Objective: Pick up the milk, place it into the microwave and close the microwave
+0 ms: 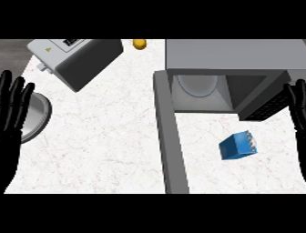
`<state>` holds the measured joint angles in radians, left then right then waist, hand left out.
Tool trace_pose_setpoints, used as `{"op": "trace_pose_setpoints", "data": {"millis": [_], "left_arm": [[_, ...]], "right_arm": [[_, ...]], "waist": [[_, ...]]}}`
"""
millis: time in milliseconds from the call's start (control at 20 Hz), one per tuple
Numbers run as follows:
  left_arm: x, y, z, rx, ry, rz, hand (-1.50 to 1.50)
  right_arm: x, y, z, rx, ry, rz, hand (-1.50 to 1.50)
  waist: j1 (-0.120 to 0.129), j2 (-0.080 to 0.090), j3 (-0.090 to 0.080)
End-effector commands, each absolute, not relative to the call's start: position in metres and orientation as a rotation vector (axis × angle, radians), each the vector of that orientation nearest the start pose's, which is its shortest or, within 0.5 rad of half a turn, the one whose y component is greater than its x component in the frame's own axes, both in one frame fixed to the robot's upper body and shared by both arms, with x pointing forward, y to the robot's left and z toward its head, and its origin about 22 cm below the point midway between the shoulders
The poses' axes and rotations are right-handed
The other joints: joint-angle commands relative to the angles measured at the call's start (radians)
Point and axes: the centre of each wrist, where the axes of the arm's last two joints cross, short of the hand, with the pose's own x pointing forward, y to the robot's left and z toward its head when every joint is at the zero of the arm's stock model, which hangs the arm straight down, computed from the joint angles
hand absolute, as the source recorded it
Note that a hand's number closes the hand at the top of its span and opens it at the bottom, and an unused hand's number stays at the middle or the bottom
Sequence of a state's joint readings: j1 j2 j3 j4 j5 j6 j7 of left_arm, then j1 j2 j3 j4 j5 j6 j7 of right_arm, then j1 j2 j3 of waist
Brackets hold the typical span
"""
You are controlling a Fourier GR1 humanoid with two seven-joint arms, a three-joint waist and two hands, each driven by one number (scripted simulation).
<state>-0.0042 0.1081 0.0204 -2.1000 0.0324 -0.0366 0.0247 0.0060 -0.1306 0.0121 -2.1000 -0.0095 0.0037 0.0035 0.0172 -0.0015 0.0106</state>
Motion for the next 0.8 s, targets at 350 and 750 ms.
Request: {"op": "trace_pose_setpoints", "data": {"millis": [350, 750], "left_arm": [[0.186, 0.229, 0.113, -0.066, -1.921, 0.227, -1.5], [0.145, 0.226, 0.102, -0.075, -1.936, 0.233, -1.5]], "right_arm": [[0.154, -0.238, 0.129, -0.038, -1.935, 0.086, -1.5], [0.144, -0.232, 0.107, -0.073, -1.876, 0.063, -1.5]], "waist": [[-0.026, -0.006, -0.011], [-0.015, 0.0, -0.011]]}}
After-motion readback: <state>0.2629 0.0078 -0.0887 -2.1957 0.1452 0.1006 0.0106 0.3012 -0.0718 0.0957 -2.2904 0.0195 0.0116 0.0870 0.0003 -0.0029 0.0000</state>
